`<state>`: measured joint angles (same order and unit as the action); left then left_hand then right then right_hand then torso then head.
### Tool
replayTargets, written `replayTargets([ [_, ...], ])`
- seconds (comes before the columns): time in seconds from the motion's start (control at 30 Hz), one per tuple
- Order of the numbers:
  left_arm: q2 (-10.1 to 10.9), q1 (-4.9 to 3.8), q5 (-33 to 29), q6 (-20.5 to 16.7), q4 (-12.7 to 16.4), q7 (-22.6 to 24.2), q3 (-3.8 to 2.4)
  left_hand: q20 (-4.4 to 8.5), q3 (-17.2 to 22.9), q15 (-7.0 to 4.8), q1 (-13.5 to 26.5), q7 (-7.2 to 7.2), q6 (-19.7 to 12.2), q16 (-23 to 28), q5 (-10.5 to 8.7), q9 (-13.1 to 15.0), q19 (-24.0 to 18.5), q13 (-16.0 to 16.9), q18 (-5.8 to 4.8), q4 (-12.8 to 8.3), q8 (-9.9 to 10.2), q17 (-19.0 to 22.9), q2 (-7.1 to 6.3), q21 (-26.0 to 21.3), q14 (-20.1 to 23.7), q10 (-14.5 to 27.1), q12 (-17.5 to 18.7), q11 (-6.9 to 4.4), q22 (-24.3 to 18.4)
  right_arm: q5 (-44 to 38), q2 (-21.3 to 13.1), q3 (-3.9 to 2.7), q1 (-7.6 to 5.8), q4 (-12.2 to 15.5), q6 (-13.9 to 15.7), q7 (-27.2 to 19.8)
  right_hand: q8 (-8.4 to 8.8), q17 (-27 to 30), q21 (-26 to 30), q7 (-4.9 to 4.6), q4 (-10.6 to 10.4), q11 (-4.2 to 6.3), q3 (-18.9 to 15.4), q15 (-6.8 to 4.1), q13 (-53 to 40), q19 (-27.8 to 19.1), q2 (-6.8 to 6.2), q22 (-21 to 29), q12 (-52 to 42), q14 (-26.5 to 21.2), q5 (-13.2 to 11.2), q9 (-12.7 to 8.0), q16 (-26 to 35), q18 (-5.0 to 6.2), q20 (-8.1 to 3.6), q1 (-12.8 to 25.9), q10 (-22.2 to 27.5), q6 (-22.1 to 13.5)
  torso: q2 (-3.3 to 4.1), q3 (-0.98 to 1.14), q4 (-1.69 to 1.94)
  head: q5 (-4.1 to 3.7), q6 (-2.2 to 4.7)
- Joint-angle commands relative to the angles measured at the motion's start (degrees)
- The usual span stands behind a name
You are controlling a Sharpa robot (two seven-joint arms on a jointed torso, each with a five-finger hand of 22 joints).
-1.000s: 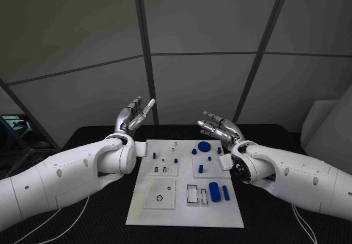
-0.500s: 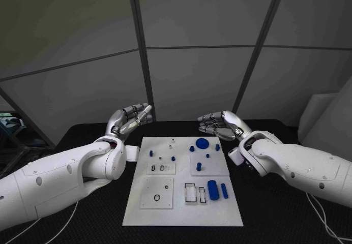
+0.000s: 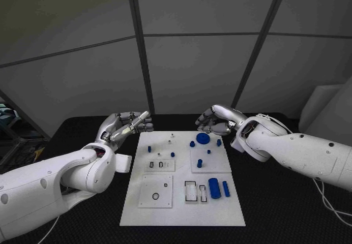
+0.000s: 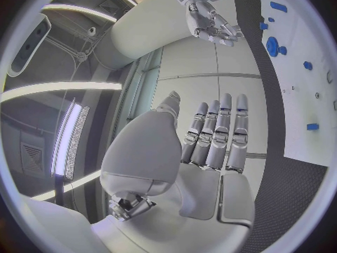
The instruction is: Assemble the parts on the task board
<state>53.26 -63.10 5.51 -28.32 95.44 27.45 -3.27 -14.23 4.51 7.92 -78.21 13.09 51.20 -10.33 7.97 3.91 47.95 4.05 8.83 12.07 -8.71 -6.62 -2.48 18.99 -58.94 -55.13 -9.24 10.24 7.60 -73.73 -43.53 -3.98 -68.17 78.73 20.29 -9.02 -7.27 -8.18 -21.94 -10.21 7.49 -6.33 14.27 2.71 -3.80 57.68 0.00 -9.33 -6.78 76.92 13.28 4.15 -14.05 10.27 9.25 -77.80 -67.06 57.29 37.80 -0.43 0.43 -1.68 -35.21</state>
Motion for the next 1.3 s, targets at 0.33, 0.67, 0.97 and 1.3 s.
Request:
replayTargets([
  [0.33,1.55,-0.04,0.77,3.05,4.12,-0.78,-0.05,-0.06,-0.36,0.17,-0.37,0.39,0.23,1.66,-0.28,-0.21,1.52,-0.15,1.69,-1.02,1.52,-0.35,0.33,0.1,-0.03,-0.12,1.47,0.42,-0.35,-22.13,1.07,-0.07,-1.29,1.96,-8.19,13.21,3.4,-11.26,-11.54,1.94,-1.66,2.33,-0.72,-2.98,-0.46,9.15,-4.19,-5.96,3.05,9.71,-2.43,-0.19,-13.41,0.19,-4.36,2.25,-3.17,0.52,3.41,-0.39,1.24,-1.05,0.3],
  [0.67,1.39,-0.03,0.77,3.46,4.4,-0.49,-0.06,-0.08,-0.38,0.23,-0.43,0.38,0.29,2.03,-0.26,-0.19,1.66,-0.14,1.68,-1.19,1.7,-0.38,0.48,0.06,0.19,-0.15,1.64,0.43,-0.43,-25.34,3.27,-0.08,-1.37,0.29,-10.84,14.95,3.46,-34.47,-19.83,1.96,-2.91,1.5,0.85,-2.76,-0.24,9.93,-5.23,-11.22,2.97,9.81,-0.27,0.0,-39.74,0.11,-4.4,1.78,0.7,-0.03,4.15,-0.59,1.74,-1.55,0.69],
  [0.97,1.55,-0.04,0.77,3.83,4.65,-0.68,-0.07,-0.11,-0.48,0.33,-0.4,0.71,0.15,2.41,-0.27,-0.21,1.86,-0.16,1.67,-1.36,2.02,-0.44,0.55,0.02,0.32,-0.02,1.93,0.62,-0.51,-26.47,4.33,-0.07,-1.38,-0.76,-13.65,16.66,3.37,-43.99,-23.68,1.85,-3.46,1.31,2.06,-2.61,-0.19,9.07,-5.45,-14.03,3.05,9.45,-0.25,0.12,-48.93,0.14,-4.2,1.61,1.51,0.31,4.35,-0.71,1.86,-1.85,0.87],
  [1.3,1.69,-0.06,0.77,4.15,4.54,-0.75,-0.07,-0.16,-0.55,0.44,-0.38,0.87,0.03,2.76,-0.26,-0.21,1.9,-0.17,1.63,-1.49,2.29,-0.48,0.63,-0.09,0.47,0.13,2.17,0.76,-0.62,-26.78,5.35,-0.06,-1.38,-2.15,-14.99,17.14,3.41,-49.13,-28.19,1.81,-3.84,1.19,2.67,-2.52,-0.22,10.04,-5.52,-19.3,3.03,9.5,-0.41,0.12,-53.61,-0.46,-4.02,1.52,2.39,0.38,4.57,-0.54,1.98,-1.93,0.6],
])
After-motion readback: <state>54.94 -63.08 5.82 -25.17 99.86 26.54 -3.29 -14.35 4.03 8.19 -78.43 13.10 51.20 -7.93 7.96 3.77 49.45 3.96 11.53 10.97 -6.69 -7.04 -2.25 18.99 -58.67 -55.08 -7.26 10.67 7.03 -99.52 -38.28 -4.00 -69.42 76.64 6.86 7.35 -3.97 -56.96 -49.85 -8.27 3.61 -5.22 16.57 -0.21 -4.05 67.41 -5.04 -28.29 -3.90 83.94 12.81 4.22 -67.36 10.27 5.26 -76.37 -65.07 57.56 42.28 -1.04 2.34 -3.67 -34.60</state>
